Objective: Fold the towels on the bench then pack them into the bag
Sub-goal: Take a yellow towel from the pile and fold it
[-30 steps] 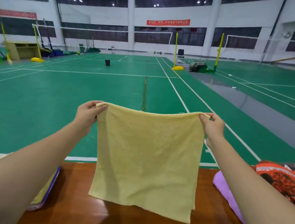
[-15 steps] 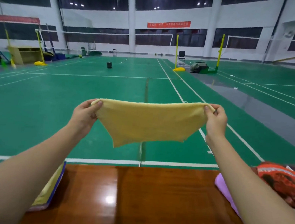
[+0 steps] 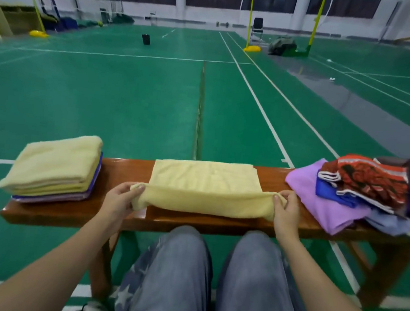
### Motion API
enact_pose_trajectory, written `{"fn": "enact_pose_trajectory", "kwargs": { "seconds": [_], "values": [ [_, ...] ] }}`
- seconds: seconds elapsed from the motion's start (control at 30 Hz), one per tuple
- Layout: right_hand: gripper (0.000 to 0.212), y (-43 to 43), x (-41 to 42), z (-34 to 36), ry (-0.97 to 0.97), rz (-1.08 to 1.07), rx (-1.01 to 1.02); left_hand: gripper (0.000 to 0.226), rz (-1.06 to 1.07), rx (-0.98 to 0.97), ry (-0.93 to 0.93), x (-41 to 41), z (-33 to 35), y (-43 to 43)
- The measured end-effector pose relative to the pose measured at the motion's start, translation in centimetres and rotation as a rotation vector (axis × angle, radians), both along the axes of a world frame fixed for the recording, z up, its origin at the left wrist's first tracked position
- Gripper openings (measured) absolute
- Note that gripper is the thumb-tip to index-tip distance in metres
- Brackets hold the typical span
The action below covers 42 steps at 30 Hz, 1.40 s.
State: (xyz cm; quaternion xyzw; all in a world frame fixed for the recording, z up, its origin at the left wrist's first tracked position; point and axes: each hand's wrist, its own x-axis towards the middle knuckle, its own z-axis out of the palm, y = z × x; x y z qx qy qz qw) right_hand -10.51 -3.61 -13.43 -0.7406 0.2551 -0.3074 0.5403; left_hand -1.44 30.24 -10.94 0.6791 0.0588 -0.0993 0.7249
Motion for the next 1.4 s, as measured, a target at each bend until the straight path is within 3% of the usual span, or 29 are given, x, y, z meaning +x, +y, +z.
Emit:
{"fn": "enact_pose_trajectory", "kwargs": {
  "seconds": [0.23, 0.5, 0.77, 0.9, 1.4],
  "values": [
    [0.004, 1.1, -2.0, -0.5, 0.113, -0.007, -0.225, 0.009, -0.048, 0.090, -0.018, -1.6, -0.2, 1.4],
    [0.011, 1.7, -2.6, -0.1, 0.111, -0.013, -0.261, 0.005, -0.021, 0.147, -0.009, -1.9, 0.0, 1.4],
    [0.017, 1.4, 0.0, -0.2, 0.084, -0.103, -0.296, 0.025, 0.129, 0.412, -0.144, 1.5, -0.6, -1.7],
    [0.021, 1.0, 1.7, -0.4, 0.114, -0.148, -0.308, 0.017, 0.180, 0.519, -0.243, 3.5, -0.9, -3.2],
    [0.019, -1.7, 9.1, -1.3, 0.253, -0.134, -0.395, 0.028, 0.125, 0.973, -0.347, 11.6, -3.6, -5.8]
  ]
}}
